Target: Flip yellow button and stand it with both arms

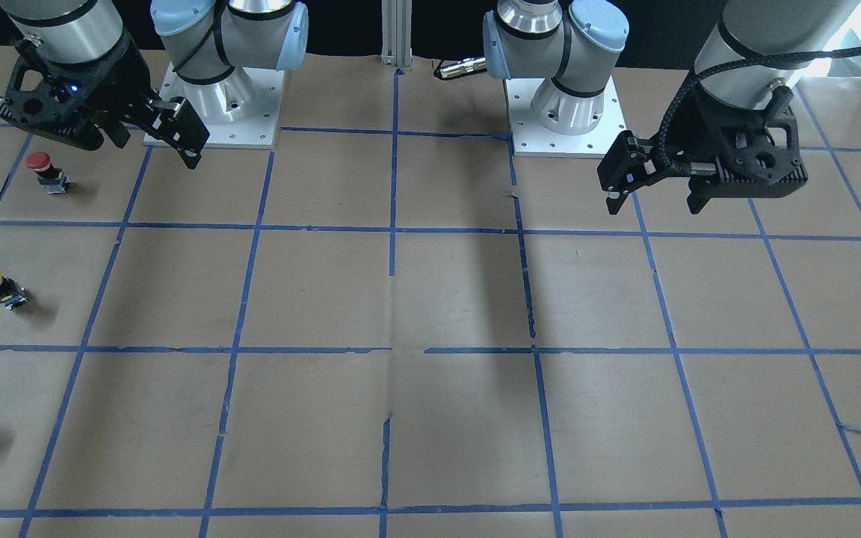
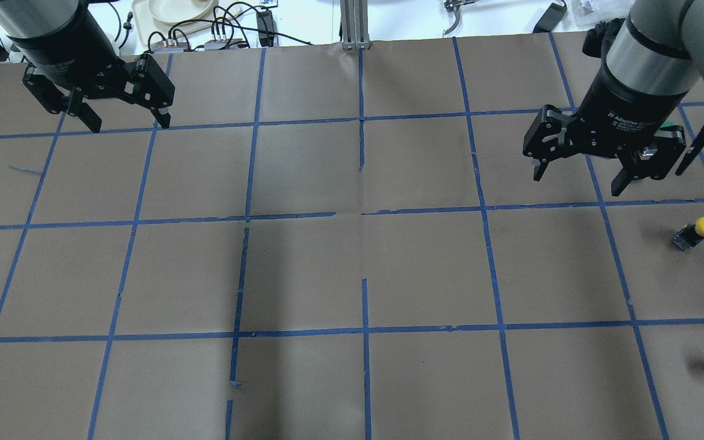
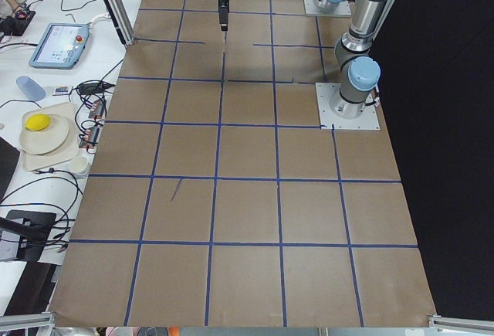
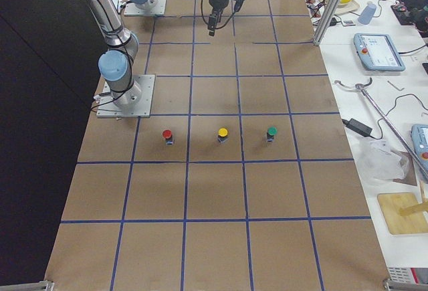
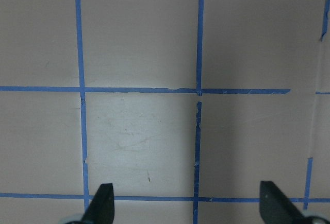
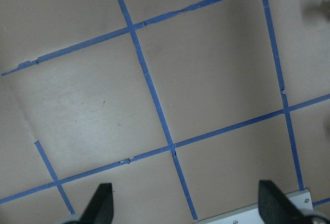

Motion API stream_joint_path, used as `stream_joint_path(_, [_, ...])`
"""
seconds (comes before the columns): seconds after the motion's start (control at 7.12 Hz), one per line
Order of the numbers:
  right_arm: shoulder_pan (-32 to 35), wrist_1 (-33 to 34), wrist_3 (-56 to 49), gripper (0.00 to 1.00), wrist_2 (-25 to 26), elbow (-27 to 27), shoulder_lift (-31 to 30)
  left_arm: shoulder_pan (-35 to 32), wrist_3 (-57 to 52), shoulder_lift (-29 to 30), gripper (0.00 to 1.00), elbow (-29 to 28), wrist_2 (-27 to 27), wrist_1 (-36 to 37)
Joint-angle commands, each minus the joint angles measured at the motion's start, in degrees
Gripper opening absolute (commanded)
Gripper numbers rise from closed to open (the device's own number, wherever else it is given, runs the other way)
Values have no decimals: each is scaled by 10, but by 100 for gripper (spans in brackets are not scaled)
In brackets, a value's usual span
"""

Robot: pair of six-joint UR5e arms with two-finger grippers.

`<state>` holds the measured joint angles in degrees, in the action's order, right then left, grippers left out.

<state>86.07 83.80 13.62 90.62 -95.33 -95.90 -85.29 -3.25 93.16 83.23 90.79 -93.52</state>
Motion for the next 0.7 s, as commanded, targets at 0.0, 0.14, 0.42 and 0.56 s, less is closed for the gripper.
stream_joint_path(0.0, [1,3,-3,100,-5,-2,-3,5,0,0,100,1,-1,0])
stream_joint_path(0.14, [1,4,-3,100,-2,-2,-3,10,0,0,100,1,-1,-1])
stream_joint_path(0.42, [1,4,-3,100,0,-3,-2,10,0,-1,100,1,-1,-1])
stream_joint_path(0.56, [1,4,-3,100,0,-3,-2,10,0,-1,100,1,-1,-1])
